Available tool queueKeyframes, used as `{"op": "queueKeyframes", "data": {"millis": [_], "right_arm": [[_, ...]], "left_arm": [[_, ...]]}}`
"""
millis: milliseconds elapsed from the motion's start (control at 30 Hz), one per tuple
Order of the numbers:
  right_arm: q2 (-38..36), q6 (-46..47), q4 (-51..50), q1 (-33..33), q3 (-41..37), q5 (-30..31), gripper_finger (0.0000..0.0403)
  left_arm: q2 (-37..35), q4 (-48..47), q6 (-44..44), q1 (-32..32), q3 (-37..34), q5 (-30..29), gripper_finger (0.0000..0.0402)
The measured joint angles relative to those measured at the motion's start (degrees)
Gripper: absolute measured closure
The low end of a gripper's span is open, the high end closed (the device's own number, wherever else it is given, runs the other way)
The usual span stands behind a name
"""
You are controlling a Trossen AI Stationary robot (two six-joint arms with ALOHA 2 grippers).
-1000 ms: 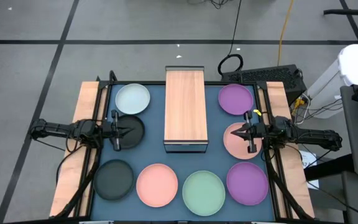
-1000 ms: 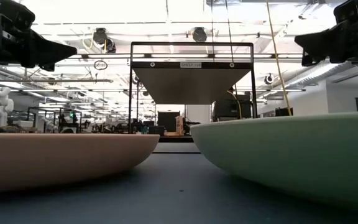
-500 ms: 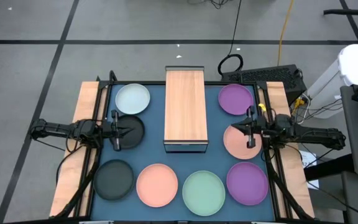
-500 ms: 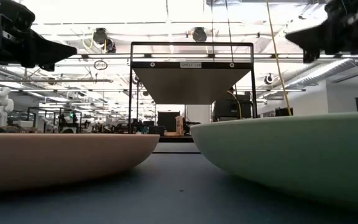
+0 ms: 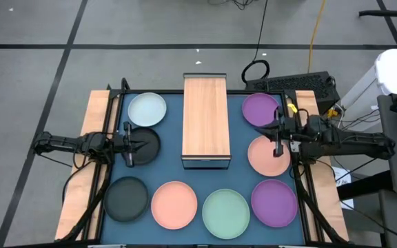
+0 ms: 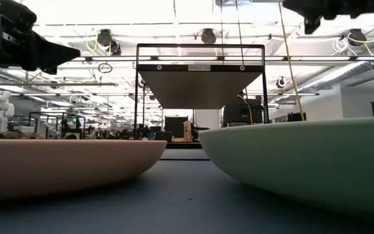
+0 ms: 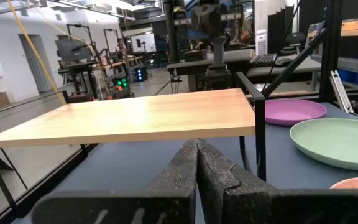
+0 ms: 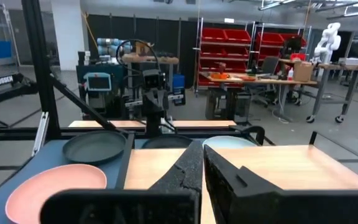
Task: Place and stack plates onto a shelf
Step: Put the top orange plate on the shelf
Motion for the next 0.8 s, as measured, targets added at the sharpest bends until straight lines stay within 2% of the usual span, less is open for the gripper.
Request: {"op": "queueKeyframes", "data": {"millis": [200,467,800], "right_arm": [[4.8,0.7,-5.6,0.0,8.6,0.0,0.0403],[7.8,0.9,-11.7,0.0,17.6,0.0,0.0403],[14.2,1.1,-26.3,0.0,33.4,0.0,0.0403]], "left_arm": [[0.0,0.0,0.0,0.0,0.0,0.0,0.0398],[0.0,0.0,0.0,0.0,0.0,0.0,0.0398],[0.0,0.0,0.0,0.0,0.0,0.0,0.0398]]}}
